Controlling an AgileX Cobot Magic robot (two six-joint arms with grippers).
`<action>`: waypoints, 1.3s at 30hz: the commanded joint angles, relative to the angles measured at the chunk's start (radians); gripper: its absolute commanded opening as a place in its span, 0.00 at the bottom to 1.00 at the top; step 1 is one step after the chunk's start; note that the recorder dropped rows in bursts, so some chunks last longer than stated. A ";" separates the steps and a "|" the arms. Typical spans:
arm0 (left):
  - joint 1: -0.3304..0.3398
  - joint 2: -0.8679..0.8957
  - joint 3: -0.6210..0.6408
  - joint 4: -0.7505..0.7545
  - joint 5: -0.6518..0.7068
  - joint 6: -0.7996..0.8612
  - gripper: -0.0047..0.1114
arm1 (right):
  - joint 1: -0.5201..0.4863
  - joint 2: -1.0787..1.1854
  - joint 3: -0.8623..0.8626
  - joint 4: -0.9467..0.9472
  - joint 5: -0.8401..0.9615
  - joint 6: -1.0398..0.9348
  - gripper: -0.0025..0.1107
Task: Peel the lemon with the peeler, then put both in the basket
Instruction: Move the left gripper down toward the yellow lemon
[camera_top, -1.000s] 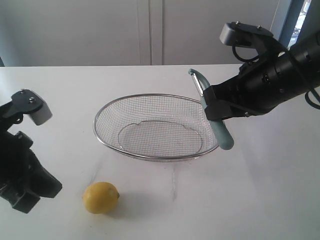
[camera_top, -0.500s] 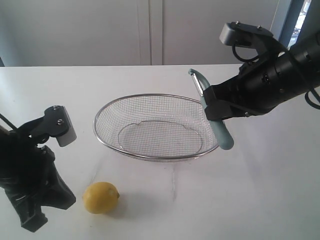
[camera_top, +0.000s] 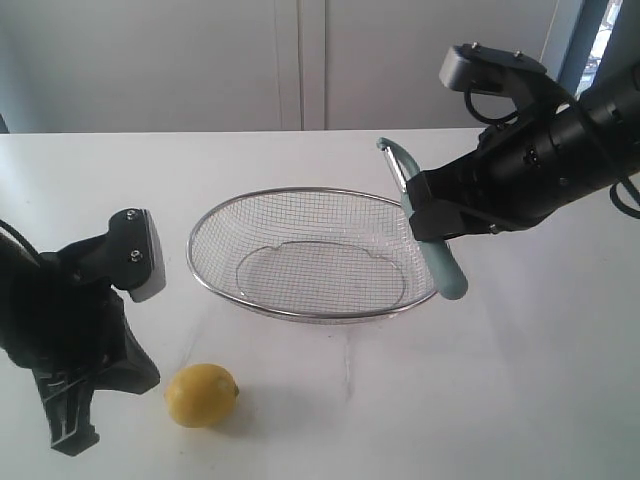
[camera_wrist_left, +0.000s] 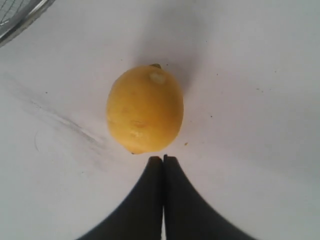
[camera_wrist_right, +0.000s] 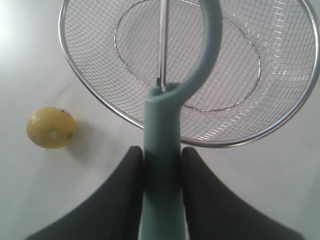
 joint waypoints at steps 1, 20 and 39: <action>-0.053 0.001 -0.005 0.099 -0.010 -0.064 0.04 | -0.009 -0.001 -0.007 0.004 -0.005 -0.013 0.02; -0.074 0.001 -0.087 0.282 0.046 -0.312 0.04 | -0.009 -0.001 -0.007 0.004 -0.005 -0.013 0.02; -0.074 0.001 -0.087 0.159 -0.092 -0.286 0.04 | -0.009 -0.001 -0.007 0.004 -0.005 -0.013 0.02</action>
